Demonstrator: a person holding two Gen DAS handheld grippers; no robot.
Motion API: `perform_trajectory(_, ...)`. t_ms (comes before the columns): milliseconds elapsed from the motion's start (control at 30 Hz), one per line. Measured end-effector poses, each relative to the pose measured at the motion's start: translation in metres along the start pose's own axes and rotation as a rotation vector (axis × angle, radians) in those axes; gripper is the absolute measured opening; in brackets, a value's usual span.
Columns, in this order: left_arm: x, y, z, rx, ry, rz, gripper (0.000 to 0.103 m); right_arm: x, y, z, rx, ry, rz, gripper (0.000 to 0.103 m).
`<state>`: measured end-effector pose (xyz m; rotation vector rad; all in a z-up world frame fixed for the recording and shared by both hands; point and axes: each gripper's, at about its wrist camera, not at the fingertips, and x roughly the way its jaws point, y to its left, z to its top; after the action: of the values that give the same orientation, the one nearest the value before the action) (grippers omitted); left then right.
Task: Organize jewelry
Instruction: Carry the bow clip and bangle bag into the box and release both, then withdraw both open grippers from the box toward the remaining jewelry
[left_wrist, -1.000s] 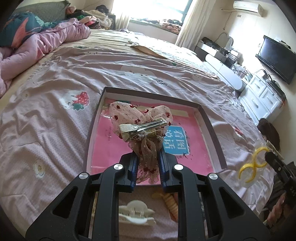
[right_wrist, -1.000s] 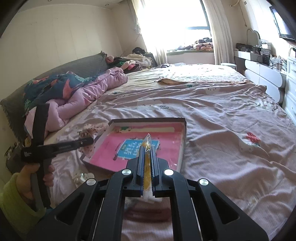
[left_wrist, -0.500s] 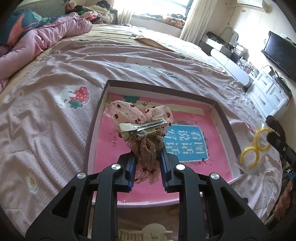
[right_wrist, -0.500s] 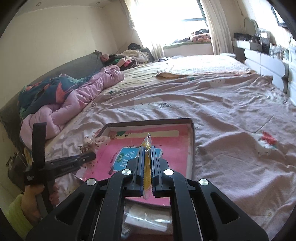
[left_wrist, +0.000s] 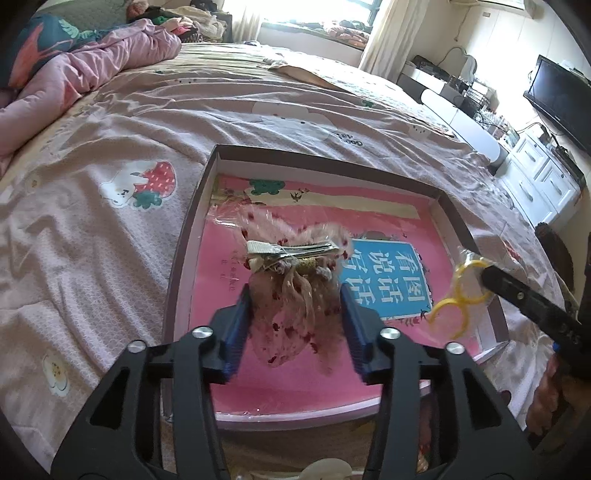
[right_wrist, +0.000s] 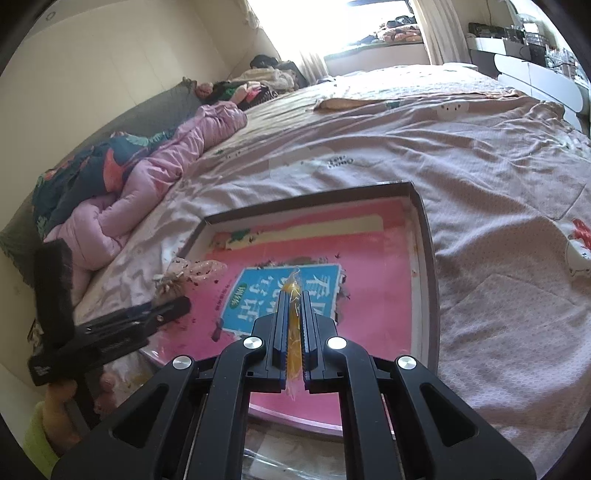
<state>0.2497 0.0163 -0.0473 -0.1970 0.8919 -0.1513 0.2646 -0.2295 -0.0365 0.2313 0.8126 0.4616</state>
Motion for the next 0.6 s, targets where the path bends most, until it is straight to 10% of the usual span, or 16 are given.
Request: perform_trajectory(600, -0.028, 0.002, -0.011, 0.005, -0.029, 0.036, 0.064, 0.002, -0.012, -0.018, -0.101, 0.025, -0.23, 0.026)
